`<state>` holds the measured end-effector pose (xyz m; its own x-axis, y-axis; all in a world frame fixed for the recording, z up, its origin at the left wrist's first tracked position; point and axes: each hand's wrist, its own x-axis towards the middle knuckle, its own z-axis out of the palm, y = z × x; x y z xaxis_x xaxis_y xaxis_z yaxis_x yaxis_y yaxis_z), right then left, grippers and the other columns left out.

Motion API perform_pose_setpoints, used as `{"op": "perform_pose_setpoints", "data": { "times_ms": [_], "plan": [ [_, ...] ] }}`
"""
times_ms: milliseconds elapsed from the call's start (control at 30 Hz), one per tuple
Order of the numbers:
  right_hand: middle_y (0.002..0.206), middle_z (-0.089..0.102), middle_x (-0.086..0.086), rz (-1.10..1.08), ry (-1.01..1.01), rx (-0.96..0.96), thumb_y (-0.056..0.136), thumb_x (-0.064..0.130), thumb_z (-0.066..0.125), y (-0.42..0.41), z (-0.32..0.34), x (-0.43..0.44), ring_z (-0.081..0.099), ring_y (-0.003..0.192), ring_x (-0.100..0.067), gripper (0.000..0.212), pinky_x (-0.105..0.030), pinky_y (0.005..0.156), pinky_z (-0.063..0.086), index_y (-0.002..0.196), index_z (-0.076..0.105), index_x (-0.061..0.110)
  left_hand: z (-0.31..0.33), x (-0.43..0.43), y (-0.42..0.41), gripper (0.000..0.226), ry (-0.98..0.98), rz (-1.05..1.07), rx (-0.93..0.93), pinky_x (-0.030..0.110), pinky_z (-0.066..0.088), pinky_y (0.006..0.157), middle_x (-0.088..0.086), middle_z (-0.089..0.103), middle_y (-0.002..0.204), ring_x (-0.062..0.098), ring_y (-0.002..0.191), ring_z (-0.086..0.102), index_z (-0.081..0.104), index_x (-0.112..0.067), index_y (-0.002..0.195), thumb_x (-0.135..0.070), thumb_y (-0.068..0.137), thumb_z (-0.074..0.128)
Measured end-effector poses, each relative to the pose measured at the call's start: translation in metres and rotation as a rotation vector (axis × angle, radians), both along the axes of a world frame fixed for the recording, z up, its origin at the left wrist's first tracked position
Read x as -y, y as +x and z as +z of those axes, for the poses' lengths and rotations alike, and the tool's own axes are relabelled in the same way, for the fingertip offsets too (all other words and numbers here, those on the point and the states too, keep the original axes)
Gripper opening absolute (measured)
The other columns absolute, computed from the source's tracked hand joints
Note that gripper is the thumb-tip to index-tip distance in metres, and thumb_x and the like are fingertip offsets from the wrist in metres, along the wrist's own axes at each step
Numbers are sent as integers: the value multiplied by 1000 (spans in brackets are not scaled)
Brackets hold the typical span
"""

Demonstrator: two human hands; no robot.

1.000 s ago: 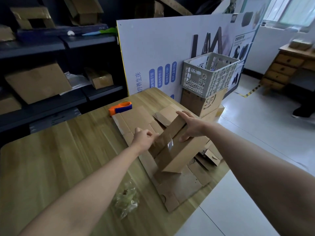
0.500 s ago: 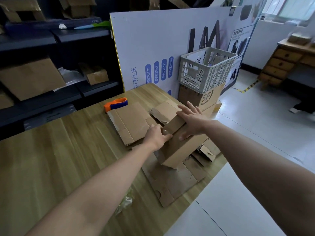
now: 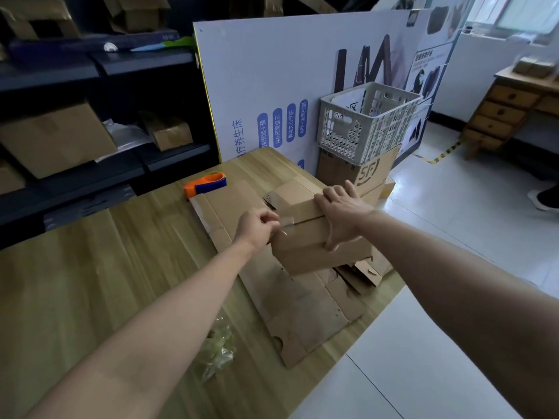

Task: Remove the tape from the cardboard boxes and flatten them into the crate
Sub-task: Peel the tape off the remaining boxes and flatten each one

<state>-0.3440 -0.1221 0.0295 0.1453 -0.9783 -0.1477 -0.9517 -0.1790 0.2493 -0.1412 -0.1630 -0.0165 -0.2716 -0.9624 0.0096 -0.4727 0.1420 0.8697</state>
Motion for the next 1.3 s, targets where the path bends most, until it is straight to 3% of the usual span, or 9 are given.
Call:
{"op": "perform_pose_setpoints", "data": {
  "times_ms": [100, 233, 400, 667, 767, 867, 967, 1133, 1300],
  "plan": [
    [131, 33, -7, -64, -14, 139, 48, 72, 71, -3, 5, 6, 27, 126, -28, 120, -54, 115, 5, 142, 23, 14, 8, 13, 9, 7, -114, 132, 2, 1, 36, 69, 0, 40, 103, 6, 86, 45, 66, -13, 79, -9, 83, 68],
    [137, 28, -7, -237, 32, 348, 50, 71, 72, 1, -21, -1, 22, 130, -30, 121, -52, 115, 11, 144, 19, 16, 7, 28, 36, 9, -141, 330, 28, 18, 39, 81, 7, 49, 110, 12, 90, 49, 61, -12, 82, -3, 85, 63],
    [145, 24, -8, -302, 135, 414, 56, 68, 73, 19, -61, -11, 17, 136, -32, 119, -54, 115, 6, 147, 14, 20, -15, 17, 44, 23, -67, 266, 105, 22, 41, 68, 1, 55, 82, 16, 77, 52, 55, -11, 91, -1, 77, 71],
    [156, 14, -2, -286, 218, 571, 63, 63, 74, 35, -64, 8, 5, 144, -28, 119, -51, 115, -6, 151, 8, 20, -35, 10, 33, 22, -156, 12, 347, 19, 40, 73, 1, 40, 102, 17, 86, 51, 63, -5, 89, 8, 89, 46],
    [154, 18, -3, -302, 227, 586, 60, 61, 76, 34, -66, 9, 10, 143, -28, 119, -50, 116, -4, 151, 11, 20, -31, 10, 35, 23, -114, -20, 326, 22, 40, 77, -1, 46, 100, 15, 88, 50, 67, -6, 97, -2, 91, 45],
    [149, 25, -3, -321, 235, 585, 58, 60, 79, 35, -66, 13, 17, 140, -28, 118, -50, 115, -2, 149, 14, 21, -27, 5, 35, 20, -1, 11, 162, 30, 47, 61, 1, 57, 81, 17, 76, 55, 65, -11, 85, -26, 90, 52],
    [144, 30, -3, -338, 237, 557, 54, 61, 80, 37, -66, 15, 23, 137, -28, 120, -48, 115, 4, 148, 16, 21, -25, 3, 28, 45, -5, 60, 203, 22, 37, 52, -3, 57, 75, 10, 66, 52, 56, -15, 87, -56, 75, 68],
    [142, 32, -3, -348, 240, 567, 54, 60, 80, 37, -66, 15, 25, 135, -28, 118, -48, 114, 8, 147, 18, 22, -30, 6, 20, 15, -104, 168, 283, 16, 29, 48, -5, 54, 75, 5, 64, 47, 52, -16, 83, -24, 85, 65],
    [143, 32, -3, -355, 242, 564, 54, 60, 81, 38, -65, 14, 24, 136, -29, 118, -51, 116, 8, 146, 18, 22, -41, 18, 45, 10, 87, 329, 24, 32, 54, 70, 9, 64, 91, 22, 81, 62, 58, -11, 83, -3, 88, 57]
  ]
}}
